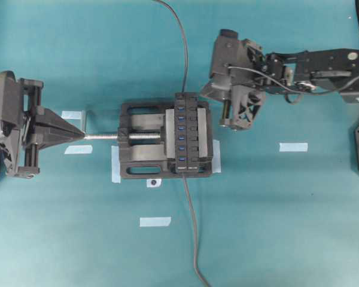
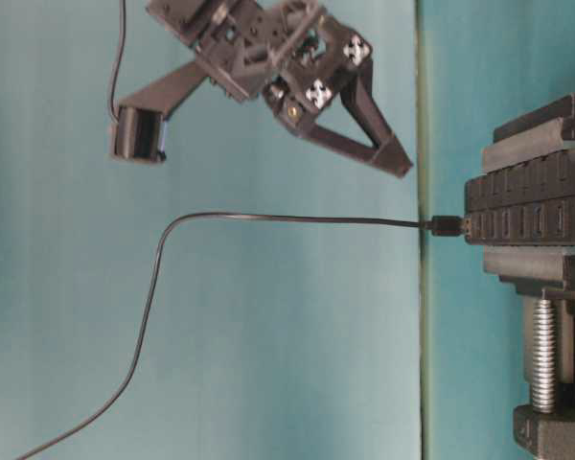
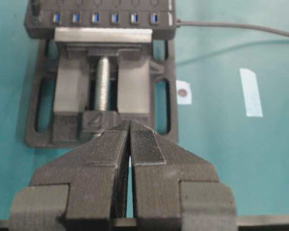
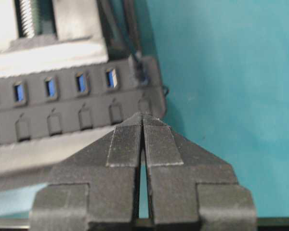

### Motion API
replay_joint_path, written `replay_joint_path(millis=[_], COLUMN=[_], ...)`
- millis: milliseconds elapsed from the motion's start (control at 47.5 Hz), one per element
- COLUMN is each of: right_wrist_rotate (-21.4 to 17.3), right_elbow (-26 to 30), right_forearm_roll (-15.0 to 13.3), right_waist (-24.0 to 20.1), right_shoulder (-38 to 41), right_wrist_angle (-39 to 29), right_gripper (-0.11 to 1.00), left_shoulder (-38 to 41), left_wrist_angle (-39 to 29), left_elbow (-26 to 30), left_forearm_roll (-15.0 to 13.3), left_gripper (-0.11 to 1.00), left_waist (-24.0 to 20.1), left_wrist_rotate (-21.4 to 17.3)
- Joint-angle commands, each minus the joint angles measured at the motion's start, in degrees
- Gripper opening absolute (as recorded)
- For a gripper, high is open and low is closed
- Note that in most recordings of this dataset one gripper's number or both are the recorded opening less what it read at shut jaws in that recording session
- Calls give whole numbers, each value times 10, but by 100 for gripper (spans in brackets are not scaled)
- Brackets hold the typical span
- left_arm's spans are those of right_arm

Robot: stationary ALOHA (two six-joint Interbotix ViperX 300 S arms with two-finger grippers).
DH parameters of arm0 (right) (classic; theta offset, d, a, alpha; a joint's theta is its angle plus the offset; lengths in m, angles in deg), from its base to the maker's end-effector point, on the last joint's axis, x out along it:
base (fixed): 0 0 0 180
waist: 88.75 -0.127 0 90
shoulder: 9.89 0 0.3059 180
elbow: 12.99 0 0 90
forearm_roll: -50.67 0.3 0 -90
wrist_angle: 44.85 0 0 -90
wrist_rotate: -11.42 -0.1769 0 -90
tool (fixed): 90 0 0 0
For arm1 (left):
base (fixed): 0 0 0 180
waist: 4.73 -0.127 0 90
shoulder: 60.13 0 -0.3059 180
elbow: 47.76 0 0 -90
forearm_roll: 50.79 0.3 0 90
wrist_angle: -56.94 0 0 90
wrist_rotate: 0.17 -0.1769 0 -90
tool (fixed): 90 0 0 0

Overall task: Insert the USB into the second port from the front of the fixed hub.
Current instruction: 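Move the right gripper over the black USB plug at the hub's end port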

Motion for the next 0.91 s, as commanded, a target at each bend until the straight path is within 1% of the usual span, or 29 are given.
replay_joint_path(millis=[0, 190, 695, 885], right_wrist_rotate=[7, 12, 11, 6], right_elbow=[20, 27, 29, 29], right_forearm_roll=[-1, -1, 0, 3], right_waist=[4, 5, 8, 8], right_shoulder=[2, 11, 20, 21], right_wrist_angle=[5, 8, 16, 36], right_gripper=[2, 2, 2, 6], left_shoulder=[0, 0, 0, 0], left_wrist_angle=[2, 2, 2, 2], left_elbow=[14, 14, 13, 13], left_forearm_roll=[2, 1, 1, 1], left_gripper=[0, 0, 0, 0], left_waist=[-1, -1, -1, -1], left_wrist_rotate=[1, 0, 0, 0])
